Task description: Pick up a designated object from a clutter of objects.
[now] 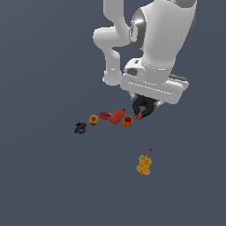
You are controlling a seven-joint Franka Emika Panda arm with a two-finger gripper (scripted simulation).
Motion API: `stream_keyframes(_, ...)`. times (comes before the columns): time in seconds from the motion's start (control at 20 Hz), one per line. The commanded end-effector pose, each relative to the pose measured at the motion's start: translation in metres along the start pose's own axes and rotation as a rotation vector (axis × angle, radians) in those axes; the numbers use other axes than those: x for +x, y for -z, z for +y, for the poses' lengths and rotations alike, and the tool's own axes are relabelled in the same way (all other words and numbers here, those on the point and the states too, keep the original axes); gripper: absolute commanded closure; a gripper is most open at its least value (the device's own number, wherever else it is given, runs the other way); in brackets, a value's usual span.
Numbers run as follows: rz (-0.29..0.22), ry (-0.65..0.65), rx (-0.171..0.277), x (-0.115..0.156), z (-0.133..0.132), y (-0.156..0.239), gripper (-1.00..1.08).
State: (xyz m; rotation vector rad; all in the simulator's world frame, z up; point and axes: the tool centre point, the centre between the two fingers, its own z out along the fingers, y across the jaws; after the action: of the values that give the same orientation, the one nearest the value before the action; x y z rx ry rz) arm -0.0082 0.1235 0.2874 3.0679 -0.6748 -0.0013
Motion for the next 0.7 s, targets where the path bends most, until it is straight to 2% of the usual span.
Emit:
stream_keyframes(0.0, 0.001, 0.000, 0.001, -0.008, 0.003, 0.026, 1.08)
stream_keyframes(0.35, 0.001, -0.001, 0.000, -0.023, 0.008, 0.082, 1.08)
stream_keyframes(0.65, 0.001, -0.001, 0.000, -0.029, 0.010, 0.110, 1.08)
